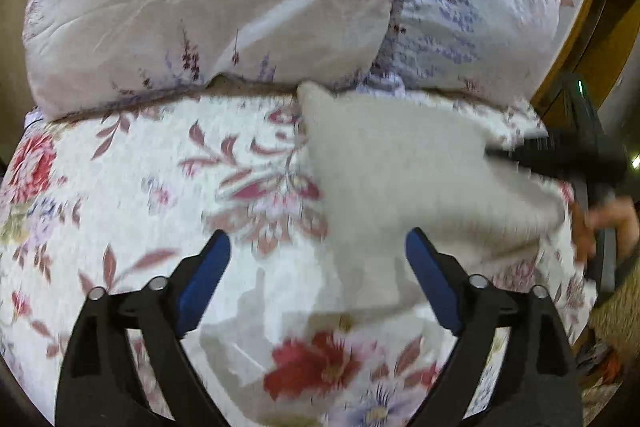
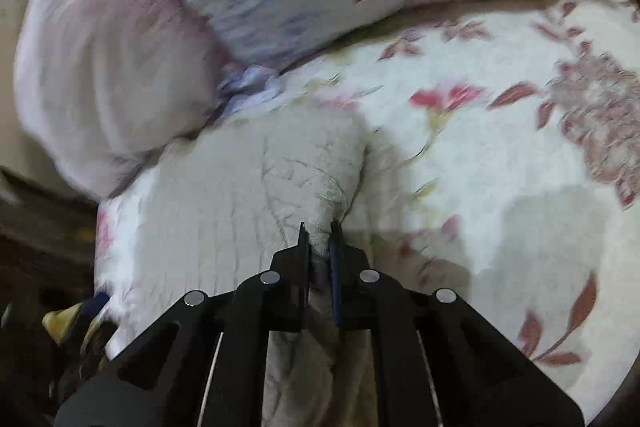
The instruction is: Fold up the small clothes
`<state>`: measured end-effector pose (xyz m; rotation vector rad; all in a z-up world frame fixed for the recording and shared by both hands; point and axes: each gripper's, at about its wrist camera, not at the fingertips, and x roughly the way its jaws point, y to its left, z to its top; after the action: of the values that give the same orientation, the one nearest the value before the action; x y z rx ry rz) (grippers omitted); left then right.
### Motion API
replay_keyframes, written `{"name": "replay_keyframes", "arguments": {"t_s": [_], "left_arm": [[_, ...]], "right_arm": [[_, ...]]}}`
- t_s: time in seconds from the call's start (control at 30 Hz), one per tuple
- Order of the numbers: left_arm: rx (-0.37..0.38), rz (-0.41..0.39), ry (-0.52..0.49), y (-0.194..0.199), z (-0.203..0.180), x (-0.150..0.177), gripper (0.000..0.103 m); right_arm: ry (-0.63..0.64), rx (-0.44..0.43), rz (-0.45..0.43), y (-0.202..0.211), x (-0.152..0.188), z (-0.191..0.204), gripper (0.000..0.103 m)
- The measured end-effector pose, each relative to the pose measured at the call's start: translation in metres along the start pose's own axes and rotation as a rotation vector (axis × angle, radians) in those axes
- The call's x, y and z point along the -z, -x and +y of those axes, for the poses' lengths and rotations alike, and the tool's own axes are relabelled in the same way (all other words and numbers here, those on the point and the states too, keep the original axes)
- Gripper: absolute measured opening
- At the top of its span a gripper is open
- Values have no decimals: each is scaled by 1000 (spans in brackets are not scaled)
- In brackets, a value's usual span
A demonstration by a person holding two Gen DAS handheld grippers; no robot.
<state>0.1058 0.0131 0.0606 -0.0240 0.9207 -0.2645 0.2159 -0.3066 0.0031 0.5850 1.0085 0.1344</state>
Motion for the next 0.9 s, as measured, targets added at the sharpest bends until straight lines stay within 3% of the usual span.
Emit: {"name": "replay_keyframes", "arguments": {"t_s": [0.07, 0.17, 0.23, 0.27, 0.3, 0.37, 0.43, 0.6, 0.67, 0.73, 0.8, 0.9], "left_arm": [[-45, -8, -30, 11, 0, 16, 101], [-64, 18, -61, 12, -1, 33, 101], [-84, 39, -65, 10, -4, 42, 101], [-85, 44, -63, 10, -5, 45, 101], [-82, 50, -61, 9, -6, 48, 101], [-78, 65, -53, 6, -9, 54, 101], [-82, 80, -48, 1, -13, 57, 101], [-95, 127, -51, -15, -30, 61, 101], [-115, 153, -65, -23, -37, 63, 101], [-126, 200, -43, -33, -38, 67, 101], [-137, 186, -22, -33, -39, 69, 101], [-149, 199, -6, -33, -40, 70, 101]], "right_arm": [[-95, 36, -17, -5, -7, -16, 8], [-41, 82, -33, 1, -3, -1, 12], [-3, 137, -104, 23, 5, 8, 31], [15, 153, -137, 32, 9, 9, 62], [50, 169, -196, 49, 22, 9, 86], [134, 188, -261, 73, 52, 8, 88], [190, 221, -262, 76, 79, 8, 88], [262, 305, -103, 39, 143, -2, 88], [283, 303, -68, 33, 154, -1, 88], [325, 334, -57, 24, 160, 6, 96], [366, 387, -59, 15, 164, 15, 101], [339, 393, -54, 11, 164, 13, 102]]}}
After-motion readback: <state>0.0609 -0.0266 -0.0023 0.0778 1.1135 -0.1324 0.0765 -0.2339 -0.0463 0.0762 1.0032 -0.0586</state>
